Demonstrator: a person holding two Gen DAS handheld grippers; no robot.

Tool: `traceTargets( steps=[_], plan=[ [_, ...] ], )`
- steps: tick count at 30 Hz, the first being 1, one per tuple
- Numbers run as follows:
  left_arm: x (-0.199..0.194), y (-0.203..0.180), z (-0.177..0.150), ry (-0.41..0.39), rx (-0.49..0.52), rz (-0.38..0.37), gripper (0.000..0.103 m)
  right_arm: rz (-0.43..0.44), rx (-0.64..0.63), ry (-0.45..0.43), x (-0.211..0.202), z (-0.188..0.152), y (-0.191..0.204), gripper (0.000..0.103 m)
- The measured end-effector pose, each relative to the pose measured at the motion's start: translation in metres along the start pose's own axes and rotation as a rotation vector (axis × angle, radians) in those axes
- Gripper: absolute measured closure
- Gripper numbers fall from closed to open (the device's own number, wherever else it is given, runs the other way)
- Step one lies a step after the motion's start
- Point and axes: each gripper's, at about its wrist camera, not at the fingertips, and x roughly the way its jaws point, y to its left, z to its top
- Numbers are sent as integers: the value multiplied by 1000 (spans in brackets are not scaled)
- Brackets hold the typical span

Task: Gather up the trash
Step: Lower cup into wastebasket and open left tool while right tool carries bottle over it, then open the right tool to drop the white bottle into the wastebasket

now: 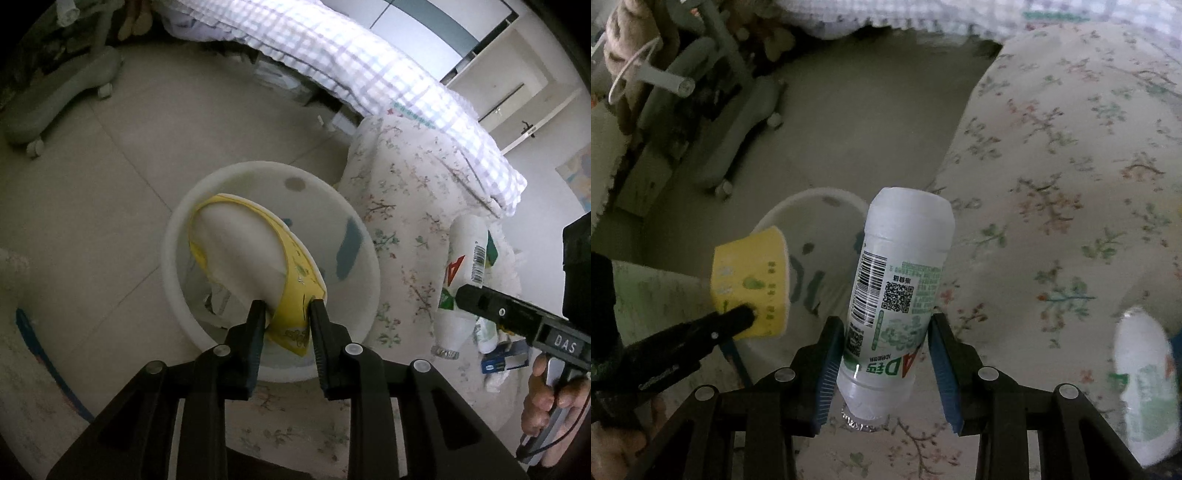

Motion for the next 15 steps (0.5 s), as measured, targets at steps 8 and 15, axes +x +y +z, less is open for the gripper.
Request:
traceTargets(
  steps=[8,15],
  plan=[
    [12,6,1,-10,-12,14,72,29,-12,28,28,4,12,61],
    [5,9,-1,-20,-12,78,45,30,-25,44,41,15,22,61]
  ],
)
